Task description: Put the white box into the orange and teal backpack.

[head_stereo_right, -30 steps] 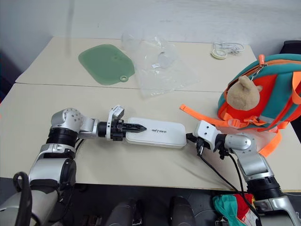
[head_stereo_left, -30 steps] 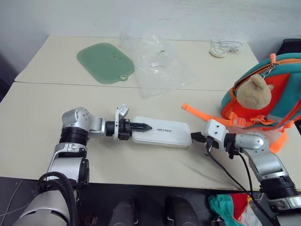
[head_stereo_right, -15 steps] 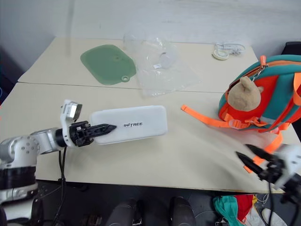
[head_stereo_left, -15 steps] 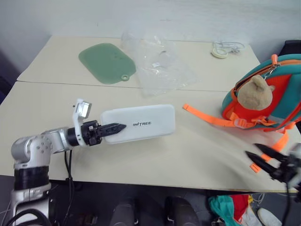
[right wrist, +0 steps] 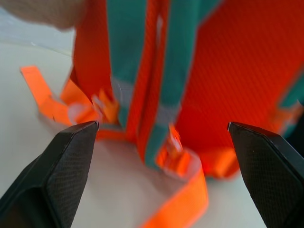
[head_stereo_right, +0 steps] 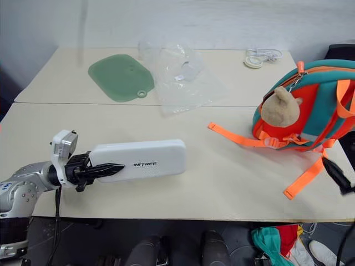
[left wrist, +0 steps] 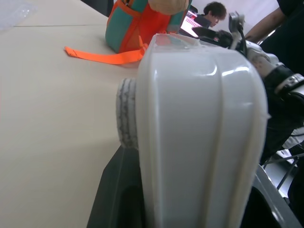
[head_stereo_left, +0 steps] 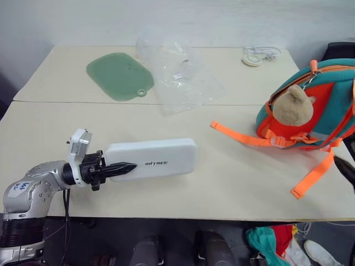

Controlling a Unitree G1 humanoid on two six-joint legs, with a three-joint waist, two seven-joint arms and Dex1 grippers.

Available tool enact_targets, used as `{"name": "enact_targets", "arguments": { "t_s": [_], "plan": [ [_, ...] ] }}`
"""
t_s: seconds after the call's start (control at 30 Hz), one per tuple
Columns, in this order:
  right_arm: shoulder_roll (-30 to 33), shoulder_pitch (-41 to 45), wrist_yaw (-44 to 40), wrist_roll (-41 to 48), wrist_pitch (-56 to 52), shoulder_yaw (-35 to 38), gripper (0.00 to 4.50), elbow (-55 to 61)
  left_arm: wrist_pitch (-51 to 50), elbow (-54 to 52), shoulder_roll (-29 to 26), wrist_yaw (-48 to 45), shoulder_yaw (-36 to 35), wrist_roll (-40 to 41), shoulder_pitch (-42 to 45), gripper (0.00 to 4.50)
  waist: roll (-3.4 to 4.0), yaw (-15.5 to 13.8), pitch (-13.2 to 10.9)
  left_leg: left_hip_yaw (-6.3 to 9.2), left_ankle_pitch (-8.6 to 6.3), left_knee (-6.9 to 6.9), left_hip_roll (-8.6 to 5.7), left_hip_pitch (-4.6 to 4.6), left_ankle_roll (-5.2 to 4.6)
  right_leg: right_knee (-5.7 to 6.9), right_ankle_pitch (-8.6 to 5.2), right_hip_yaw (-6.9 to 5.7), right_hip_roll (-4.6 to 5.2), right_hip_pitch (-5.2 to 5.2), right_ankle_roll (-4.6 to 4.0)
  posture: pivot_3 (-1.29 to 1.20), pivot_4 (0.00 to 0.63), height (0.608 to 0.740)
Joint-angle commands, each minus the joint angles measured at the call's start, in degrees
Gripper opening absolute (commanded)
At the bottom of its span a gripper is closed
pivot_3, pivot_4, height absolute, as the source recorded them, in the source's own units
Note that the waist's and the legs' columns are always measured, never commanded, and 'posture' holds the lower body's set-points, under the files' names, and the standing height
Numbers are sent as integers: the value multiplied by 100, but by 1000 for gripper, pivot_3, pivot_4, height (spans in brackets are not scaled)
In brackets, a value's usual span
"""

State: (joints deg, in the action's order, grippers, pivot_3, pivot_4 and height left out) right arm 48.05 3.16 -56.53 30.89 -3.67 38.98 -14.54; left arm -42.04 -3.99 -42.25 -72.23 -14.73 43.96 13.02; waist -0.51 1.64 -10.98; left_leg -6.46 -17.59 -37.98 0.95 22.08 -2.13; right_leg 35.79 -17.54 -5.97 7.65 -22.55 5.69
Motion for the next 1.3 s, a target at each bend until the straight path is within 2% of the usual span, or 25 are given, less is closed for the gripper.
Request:
{"name": "enact_targets", "arguments": {
  "t_s": [0.03, 0.17, 0.3, 0.4, 0.43, 0.6, 0.73, 1.07, 1.17, 1.3],
  "plan": [
    [358, 861, -339, -333, 299, -540, 4454, -982, 60, -154, -121, -71, -152, 158, -4, 1224, 2, -6, -1, -2, 5, -1, 0, 2, -1, 2, -1, 0, -1, -3, 0, 0, 150, 740],
    [395, 1722, -856, -321, 118, -1112, 4454, -1398, -1, -295, -155, 35, -303, 293, -131, 1224, 2, -45, -2, -2, 15, -8, -2, 10, -5, 4, -1, -6, -1, -2, 0, 0, 150, 740],
    [270, 1632, -1232, 43, -518, -1405, 4454, -588, -92, -450, -172, 208, -587, 474, -357, 1224, 2, -40, -2, 1, 14, -12, -2, 13, -9, 5, 2, -4, 2, 4, 7, 0, 150, 740],
    [89, 1602, -1129, 151, -692, -1479, 3599, -214, -178, -525, -127, 386, -795, 627, -506, 1224, 2, -27, -2, 6, 14, -12, 0, 12, -8, 5, 2, -6, 2, 5, 7, 0, 150, 740],
    [33, 1615, -1084, 156, -713, -1493, 3183, -156, -208, -540, -111, 449, -842, 672, -533, 1224, 2, -17, -2, 7, 14, -12, 0, 10, -7, 4, 2, -6, 2, 5, 7, 0, 150, 740],
    [-393, 1989, -1000, -42, -136, -1638, 1442, -455, -268, -525, -12, 781, -1069, 827, -649, 1224, 3, -5, -2, 4, 12, -11, 0, 7, -1, 4, 2, -3, 1, 2, 7, 0, 150, 740],
    [-682, 2193, -1025, 242, -467, -1838, 143, 13, -403, -286, 35, 1102, -1346, 1050, -468, 1224, 3, -4, -3, 4, 12, -11, 0, 8, -1, 5, 2, -2, 1, 0, 6, 0, 150, 740],
    [-1559, 2430, -839, 1551, -2288, -3248, 58, 2906, -367, 311, -330, 1183, -1914, 923, -678, 1224, 5, 21, -5, 6, 6, -4, 11, 12, 12, 16, 1, -2, -8, -10, 4, 0, 150, 740],
    [-1684, 2438, -773, 1918, -2650, -3434, 58, 3399, -301, 376, -410, 1188, -1995, 869, -776, 1224, 5, -2, -5, 9, 4, 0, 11, 21, 14, 13, 0, -4, -7, -16, 2, 0, 150, 740],
    [-1544, 2325, -695, 2529, -3242, -3478, 58, 3962, -240, 368, -433, 1219, -2155, 852, -890, 1224, 3, -21, -5, 14, -3, -1, 6, 26, 5, 6, 0, -8, 4, -15, 2, 0, 150, 740]
  ]
}}
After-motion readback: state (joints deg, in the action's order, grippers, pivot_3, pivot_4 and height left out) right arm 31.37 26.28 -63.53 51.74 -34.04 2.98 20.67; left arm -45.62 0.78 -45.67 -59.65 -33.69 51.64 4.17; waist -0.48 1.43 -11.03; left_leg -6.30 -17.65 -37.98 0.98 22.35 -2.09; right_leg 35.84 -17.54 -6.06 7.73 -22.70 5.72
